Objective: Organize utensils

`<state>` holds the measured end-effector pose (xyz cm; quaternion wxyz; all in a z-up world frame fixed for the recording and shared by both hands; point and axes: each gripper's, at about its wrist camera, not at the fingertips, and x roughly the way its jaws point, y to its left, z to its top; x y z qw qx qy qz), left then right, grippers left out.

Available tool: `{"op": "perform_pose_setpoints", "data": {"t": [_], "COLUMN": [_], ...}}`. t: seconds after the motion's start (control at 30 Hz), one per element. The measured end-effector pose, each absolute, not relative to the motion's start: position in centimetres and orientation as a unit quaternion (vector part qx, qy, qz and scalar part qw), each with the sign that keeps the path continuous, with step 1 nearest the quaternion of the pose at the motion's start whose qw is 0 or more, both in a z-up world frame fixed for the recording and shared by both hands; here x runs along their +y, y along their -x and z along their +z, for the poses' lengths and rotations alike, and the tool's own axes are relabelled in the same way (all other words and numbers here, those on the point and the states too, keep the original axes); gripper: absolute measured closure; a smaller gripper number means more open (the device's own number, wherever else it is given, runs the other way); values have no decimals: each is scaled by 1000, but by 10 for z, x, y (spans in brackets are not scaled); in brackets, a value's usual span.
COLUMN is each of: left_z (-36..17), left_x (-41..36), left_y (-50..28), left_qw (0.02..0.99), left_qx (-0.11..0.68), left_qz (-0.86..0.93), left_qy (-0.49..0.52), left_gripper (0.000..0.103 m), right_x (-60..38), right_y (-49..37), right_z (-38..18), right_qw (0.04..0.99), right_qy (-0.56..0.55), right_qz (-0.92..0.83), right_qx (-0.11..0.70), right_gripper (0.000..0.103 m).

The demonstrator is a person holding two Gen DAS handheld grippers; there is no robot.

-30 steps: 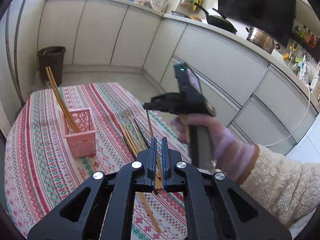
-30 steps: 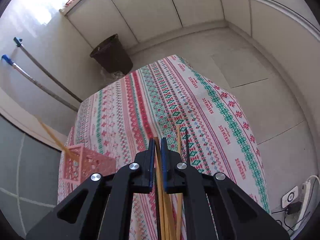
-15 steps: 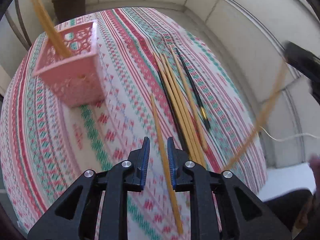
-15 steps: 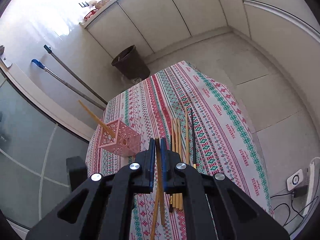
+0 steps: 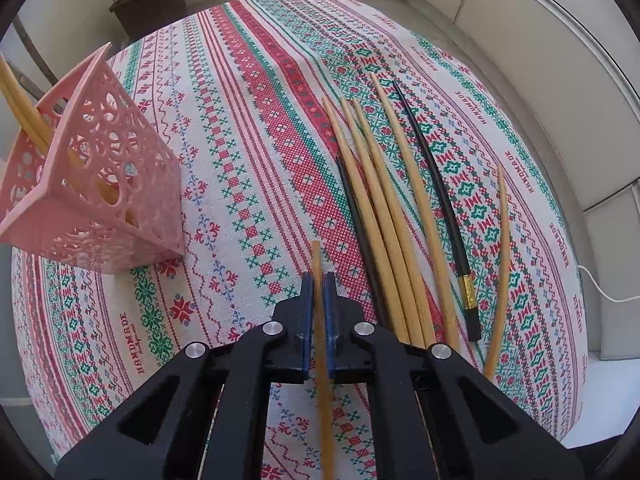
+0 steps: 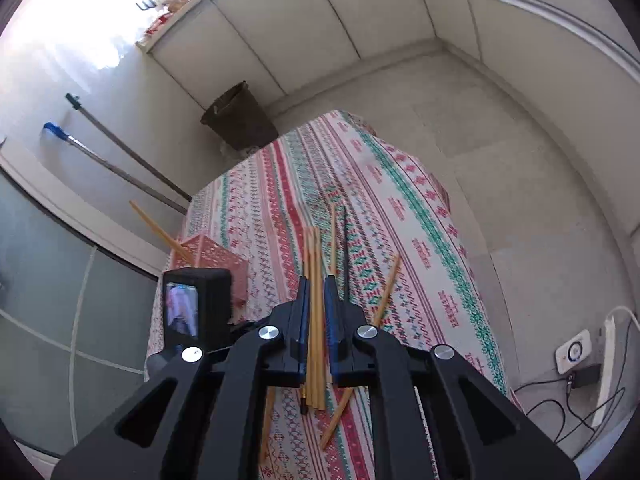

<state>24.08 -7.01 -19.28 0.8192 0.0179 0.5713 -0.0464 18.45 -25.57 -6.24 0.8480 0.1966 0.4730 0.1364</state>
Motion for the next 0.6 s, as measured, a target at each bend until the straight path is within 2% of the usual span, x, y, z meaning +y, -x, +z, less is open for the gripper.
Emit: {"op": "perform_pose_setpoints", "data": {"t": [0.07, 0.1, 0.3, 0.6], "left_z": [-193, -192, -166, -80], "left_x": [-66, -63, -40, -20], "left_y": [-234, -230, -191, -133], "left_qw": [822, 823, 830, 878], "left_qx": [566, 565, 552, 459], "left_qz": [-53, -56, -79, -127], "left_qy": [-10, -3, 27, 44], "left_gripper": [99, 99, 99, 99], "right_x": [-263, -267, -273, -244], "right_y": [-198, -204, -230, -265], "right_z": [-87, -100, -142, -174], "right_qw": [827, 816, 780, 789], "right_qy": [-216, -232, -270, -187], "right_qz": [109, 98, 50, -12], "right_qx": [507, 521, 562, 585], "right_gripper": [78, 66, 64, 63]}}
